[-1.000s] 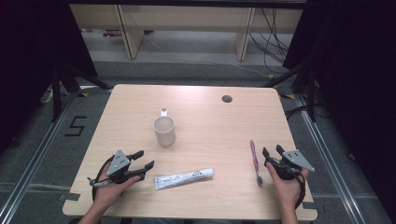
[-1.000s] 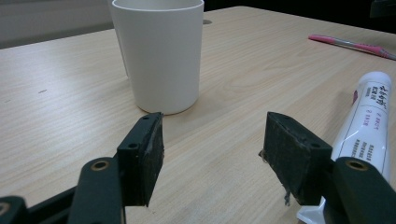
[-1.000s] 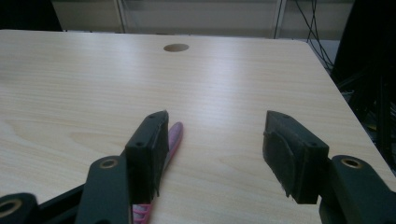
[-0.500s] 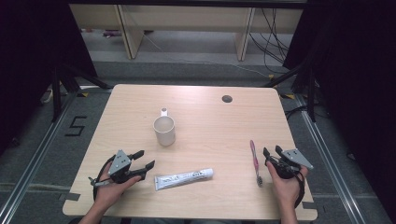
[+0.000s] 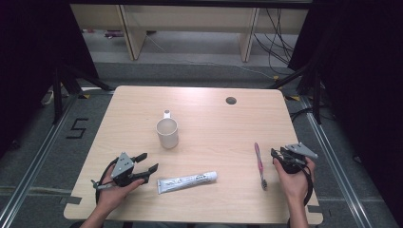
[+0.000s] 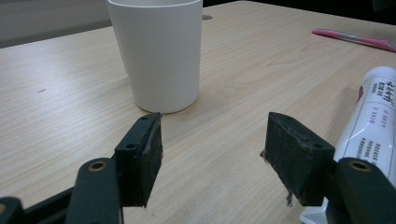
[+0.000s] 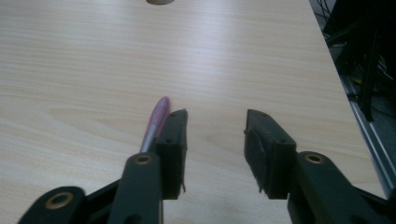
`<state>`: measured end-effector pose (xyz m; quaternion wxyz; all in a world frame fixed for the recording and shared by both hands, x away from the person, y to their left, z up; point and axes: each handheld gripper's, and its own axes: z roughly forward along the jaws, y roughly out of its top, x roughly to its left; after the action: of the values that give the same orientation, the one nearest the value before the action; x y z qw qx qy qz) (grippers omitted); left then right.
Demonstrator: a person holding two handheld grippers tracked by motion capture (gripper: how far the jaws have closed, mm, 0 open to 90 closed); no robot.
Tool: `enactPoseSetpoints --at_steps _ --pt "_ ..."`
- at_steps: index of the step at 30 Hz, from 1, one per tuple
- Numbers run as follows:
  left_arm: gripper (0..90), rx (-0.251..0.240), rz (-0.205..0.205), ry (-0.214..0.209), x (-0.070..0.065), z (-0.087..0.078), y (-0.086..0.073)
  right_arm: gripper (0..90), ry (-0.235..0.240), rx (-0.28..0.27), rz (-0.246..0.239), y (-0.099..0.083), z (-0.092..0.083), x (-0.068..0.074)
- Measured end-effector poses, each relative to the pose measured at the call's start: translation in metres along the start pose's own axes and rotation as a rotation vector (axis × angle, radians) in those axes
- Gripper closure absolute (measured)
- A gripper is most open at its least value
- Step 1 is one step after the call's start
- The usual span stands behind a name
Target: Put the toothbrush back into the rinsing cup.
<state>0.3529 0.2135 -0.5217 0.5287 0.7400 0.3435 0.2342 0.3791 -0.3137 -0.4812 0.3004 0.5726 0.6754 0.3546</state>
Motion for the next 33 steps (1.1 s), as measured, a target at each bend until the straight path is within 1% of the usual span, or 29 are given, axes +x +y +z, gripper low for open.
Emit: enactPoseSetpoints --at_steps 1,3,4,5,6,7,8,9,10,11,12,13,14,15,16,17,18,19,20,21,24,25,26,27,29,30,31,32,33 --pt "36.4 0.0 0.0 0.0 0.0 0.0 0.0 62.3 0.0 0.0 0.0 0.0 0.0 0.0" --pt "36.3 0.002 0.001 0.0 0.0 0.0 0.0 63.6 0.01 0.05 0.01 0.009 0.0 0.0" --pt "36.3 0.003 0.001 0.001 -0.001 0.001 0.0 64.4 0.033 0.122 0.0 0.015 0.001 -0.001" --pt "36.3 0.003 0.001 0.001 -0.001 0.001 0.0 64.4 0.033 0.122 0.0 0.015 0.001 -0.001" --pt "36.3 -0.004 -0.001 -0.005 0.0 0.001 0.0 64.7 0.048 0.16 0.012 0.018 0.002 -0.001" --pt "36.3 -0.001 -0.001 -0.003 0.0 0.001 0.0 64.9 0.046 0.265 0.024 0.023 0.003 -0.001" --pt "36.3 0.002 -0.002 -0.001 0.0 0.0 0.0 65.3 0.058 0.289 -0.003 0.024 0.005 -0.004" --pt "36.2 0.002 -0.002 -0.001 0.0 0.0 0.0 65.3 0.058 0.289 -0.003 0.024 0.005 -0.004" --pt "36.2 -0.005 -0.008 -0.006 0.001 0.001 0.0 65.5 0.061 0.354 0.022 0.029 0.005 -0.003" --pt "36.2 -0.005 -0.008 -0.006 0.001 0.001 0.0 65.5 0.061 0.354 0.022 0.029 0.005 -0.003" --pt "36.2 0.0 -0.01 -0.002 0.0 0.001 0.0 65.7 0.067 0.402 0.08 0.029 0.007 0.001" --pt "36.2 0.001 -0.007 -0.003 0.001 0.001 0.0 66.1 0.074 0.418 0.026 0.03 0.009 -0.002" --pt "36.2 -0.001 -0.007 -0.004 0.001 0.001 0.0 66.1 0.066 0.435 0.019 0.031 0.01 -0.002" --pt "36.2 -0.001 -0.007 -0.004 0.001 0.001 0.0 66.1 0.066 0.435 0.019 0.031 0.01 -0.002" --pt "36.2 0.0 -0.009 -0.002 0.0 0.001 0.0 66.1 0.075 0.455 0.039 0.032 0.01 0.0" --pt "36.2 -0.001 -0.008 -0.002 0.0 0.001 0.0 66.1 0.066 0.473 0.038 0.033 0.011 0.0" --pt "36.2 0.004 -0.004 -0.003 0.0 0.0 0.0 66.0 0.084 0.496 0.025 0.035 0.011 -0.001" --pt "36.2 0.004 -0.004 -0.003 0.0 0.0 0.0 66.0 0.084 0.496 0.025 0.035 0.011 -0.001" --pt "36.2 0.001 -0.005 -0.002 0.0 0.001 0.0 65.9 0.072 0.515 0.093 0.036 0.011 0.005" --pt "36.2 0.004 -0.003 -0.001 0.0 0.001 0.0 65.8 0.077 0.552 0.072 0.04 0.01 0.004" --pt "36.1 -0.003 -0.006 -0.006 0.0 0.002 0.0 64.9 0.085 0.592 0.095 0.041 0.014 0.008" --pt "36.1 -0.003 -0.006 -0.006 0.0 0.002 0.0 64.9 0.085 0.592 0.095 0.041 0.014 0.008" --pt "36.1 -0.003 -0.006 -0.005 0.0 0.002 0.0 64.7 0.086 0.64 0.094 0.04 0.017 0.01" --pt "36.1 -0.003 -0.006 -0.005 0.0 0.002 0.0 64.7 0.086 0.64 0.094 0.04 0.017 0.01" --pt "36.1 -0.002 -0.006 -0.005 0.0 0.002 0.0 65.0 0.083 0.659 0.097 0.041 0.02 0.012" --pt "36.1 -0.001 -0.006 -0.004 0.0 0.002 0.0 65.6 0.088 0.68 0.103 0.043 0.021 0.015" --pt "36.1 0.0 -0.007 -0.005 0.0 0.002 0.0 66.1 0.091 0.688 0.094 0.044 0.022 0.016" --pt "36.1 0.0 -0.007 -0.005 0.0 0.002 0.0 66.4 0.076 0.691 0.088 0.045 0.023 0.017" --pt "36.1 -0.001 -0.007 -0.005 0.0 0.002 0.0 66.4 0.076 0.691 0.088 0.045 0.023 0.017"
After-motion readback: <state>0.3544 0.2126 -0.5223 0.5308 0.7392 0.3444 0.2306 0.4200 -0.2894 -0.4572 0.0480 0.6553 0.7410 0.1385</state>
